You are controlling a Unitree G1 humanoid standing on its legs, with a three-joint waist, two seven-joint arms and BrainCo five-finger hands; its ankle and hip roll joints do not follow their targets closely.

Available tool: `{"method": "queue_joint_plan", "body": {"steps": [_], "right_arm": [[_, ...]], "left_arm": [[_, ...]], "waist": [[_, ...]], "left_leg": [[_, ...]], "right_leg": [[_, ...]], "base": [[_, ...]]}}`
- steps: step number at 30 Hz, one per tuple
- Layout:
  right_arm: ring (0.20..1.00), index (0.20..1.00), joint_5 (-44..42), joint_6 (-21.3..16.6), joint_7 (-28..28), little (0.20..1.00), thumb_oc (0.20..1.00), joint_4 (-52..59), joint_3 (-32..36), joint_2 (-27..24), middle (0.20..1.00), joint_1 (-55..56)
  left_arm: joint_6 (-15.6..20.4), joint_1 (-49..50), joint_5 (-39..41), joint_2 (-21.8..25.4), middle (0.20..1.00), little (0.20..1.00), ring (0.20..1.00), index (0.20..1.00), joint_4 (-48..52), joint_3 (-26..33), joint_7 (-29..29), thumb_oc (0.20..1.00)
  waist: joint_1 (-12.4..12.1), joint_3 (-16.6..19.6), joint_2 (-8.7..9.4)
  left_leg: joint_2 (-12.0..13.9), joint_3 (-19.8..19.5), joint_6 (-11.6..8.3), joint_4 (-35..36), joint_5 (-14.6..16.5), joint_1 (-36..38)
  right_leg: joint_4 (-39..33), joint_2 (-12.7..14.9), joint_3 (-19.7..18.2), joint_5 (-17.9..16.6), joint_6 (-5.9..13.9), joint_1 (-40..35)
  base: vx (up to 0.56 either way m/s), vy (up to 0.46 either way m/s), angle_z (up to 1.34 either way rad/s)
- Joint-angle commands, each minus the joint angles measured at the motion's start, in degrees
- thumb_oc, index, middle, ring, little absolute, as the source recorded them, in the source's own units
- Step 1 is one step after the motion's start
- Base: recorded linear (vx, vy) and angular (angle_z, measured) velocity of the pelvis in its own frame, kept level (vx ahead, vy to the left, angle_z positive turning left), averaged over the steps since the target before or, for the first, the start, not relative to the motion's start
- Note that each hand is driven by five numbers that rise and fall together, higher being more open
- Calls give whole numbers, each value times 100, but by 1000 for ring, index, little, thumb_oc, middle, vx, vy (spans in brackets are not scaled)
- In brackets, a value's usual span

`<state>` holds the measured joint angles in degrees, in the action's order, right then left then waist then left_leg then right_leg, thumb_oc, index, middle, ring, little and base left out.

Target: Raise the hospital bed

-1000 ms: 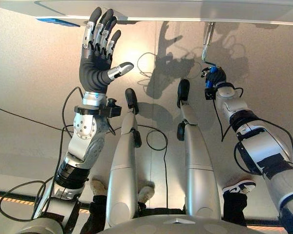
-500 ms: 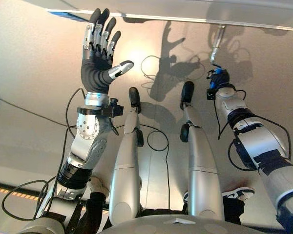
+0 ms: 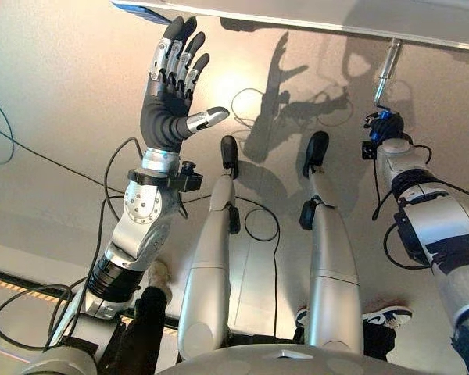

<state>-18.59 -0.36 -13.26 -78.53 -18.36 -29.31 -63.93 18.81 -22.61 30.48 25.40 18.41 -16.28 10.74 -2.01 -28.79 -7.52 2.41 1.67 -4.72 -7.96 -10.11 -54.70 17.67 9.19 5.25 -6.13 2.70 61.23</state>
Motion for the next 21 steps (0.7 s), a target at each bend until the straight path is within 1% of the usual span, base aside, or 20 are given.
{"method": "queue_joint_plan", "body": {"steps": [1, 2, 3, 4, 5, 7, 11, 12, 13, 14, 15, 17, 21], "right_arm": [[200, 200, 1017, -167, 509, 200, 200, 803, -1266, 822, 200, -307], [200, 200, 1017, -163, 506, 200, 200, 807, -1269, 828, 200, -305], [200, 200, 1056, -213, 590, 200, 200, 1142, -1468, 1163, 200, -304], [200, 200, 1057, -210, 588, 200, 200, 1147, -1471, 1168, 200, -301], [200, 200, 1070, -222, 607, 200, 200, 1313, -1544, 1309, 200, -284], [200, 200, 1087, -290, 696, 200, 200, 1824, -1716, 1575, 200, -197], [200, 200, 1096, -422, 854, 200, 200, 2826, -1984, 1948, 200, 21], [200, 200, 1096, -420, 853, 200, 200, 2830, -1985, 1947, 200, 24], [200, 200, 1094, -461, 929, 200, 200, 3089, -2067, 2065, 200, 65], [200, 200, 1094, -461, 928, 200, 200, 3090, -2067, 2066, 200, 67], [200, 200, 1058, -480, 931, 200, 200, 3031, -2052, 2195, 200, 63], [200, 200, 1127, -471, 926, 200, 200, 2924, -2063, 2281, 200, 34], [200, 200, 1264, -449, 890, 200, 200, 2799, -2080, 2360, 200, 18]], "left_arm": [[229, 181, -121, 93, 1000, 1000, 1000, 1000, 606, 146, -52, 1000], [229, 187, -121, 95, 1000, 1000, 1000, 1000, 607, 151, -53, 1000], [224, 206, -97, 69, 1000, 1000, 1000, 1000, 619, 189, -31, 1000], [223, 213, -97, 70, 1000, 1000, 1000, 1000, 621, 194, -32, 1000], [222, 215, -92, 76, 1000, 1000, 1000, 1000, 621, 215, -9, 1000], [228, 240, -66, 66, 1000, 1000, 1000, 1000, 606, 241, 10, 1000], [263, 325, -23, 91, 1000, 1000, 1000, 1000, 646, 259, 4, 1000], [263, 327, -22, 90, 1000, 1000, 1000, 1000, 646, 259, 4, 1000], [292, 363, -6, 107, 1000, 1000, 1000, 1000, 660, 250, -11, 1000], [293, 365, -6, 108, 1000, 1000, 1000, 1000, 660, 250, -11, 1000], [314, 365, -4, 109, 1000, 1000, 1000, 1000, 657, 232, 14, 1000], [328, 359, 19, 110, 1000, 1000, 1000, 1000, 649, 217, 32, 1000], [325, 338, 13, 109, 1000, 1000, 1000, 1000, 635, 204, 44, 1000]], "waist": [[-52, -100, -16], [-47, -100, -11], [-32, -100, 11], [-27, -100, 16], [-20, -100, 28], [2, -100, 49], [24, -100, 75], [25, -100, 75], [24, -100, 75], [25, -100, 76], [7, -100, 60], [0, -100, 45], [-2, -100, 32]], "left_leg": [[-324, 215, 187, -678, 813, 18], [-325, 217, 187, -676, 812, 21], [-322, 242, 180, -656, 809, 47], [-323, 244, 181, -654, 808, 52], [-318, 250, 180, -645, 807, 66], [-306, 276, 176, -642, 805, 83], [-287, 302, 161, -616, 784, 113], [-287, 302, 161, -614, 783, 116], [-282, 292, 166, -610, 783, 117], [-282, 292, 166, -609, 782, 118], [-280, 288, 168, -599, 779, 117], [-278, 285, 171, -607, 782, 104], [-278, 292, 169, -593, 779, 116]], "right_leg": [[-531, 124, -294, -77, 781, -479], [-531, 125, -297, -76, 781, -480], [-552, 117, -306, -91, 784, -494], [-553, 118, -308, -90, 784, -497], [-553, 107, -316, -90, 782, -503], [-551, 97, -333, -96, 777, -504], [-597, 95, -335, -110, 774, -527], [-598, 95, -335, -111, 774, -529], [-602, 93, -329, -114, 772, -522], [-602, 93, -328, -114, 772, -524], [-603, 97, -323, -116, 775, -520], [-594, 98, -325, -120, 772, -505], [-605, 99, -329, -131, 778, -512]], "base": [[6, 11, -6], [4, 7, -7], [1, -2, -6], [1, 0, -6], [-1, 3, -8], [-3, -2, -13], [-6, -13, -11], [-6, -25, -12], [-1, -10, -9], [-2, -14, -10], [-1, -4, -6], [-1, -3, -3], [0, 0, 0]]}}
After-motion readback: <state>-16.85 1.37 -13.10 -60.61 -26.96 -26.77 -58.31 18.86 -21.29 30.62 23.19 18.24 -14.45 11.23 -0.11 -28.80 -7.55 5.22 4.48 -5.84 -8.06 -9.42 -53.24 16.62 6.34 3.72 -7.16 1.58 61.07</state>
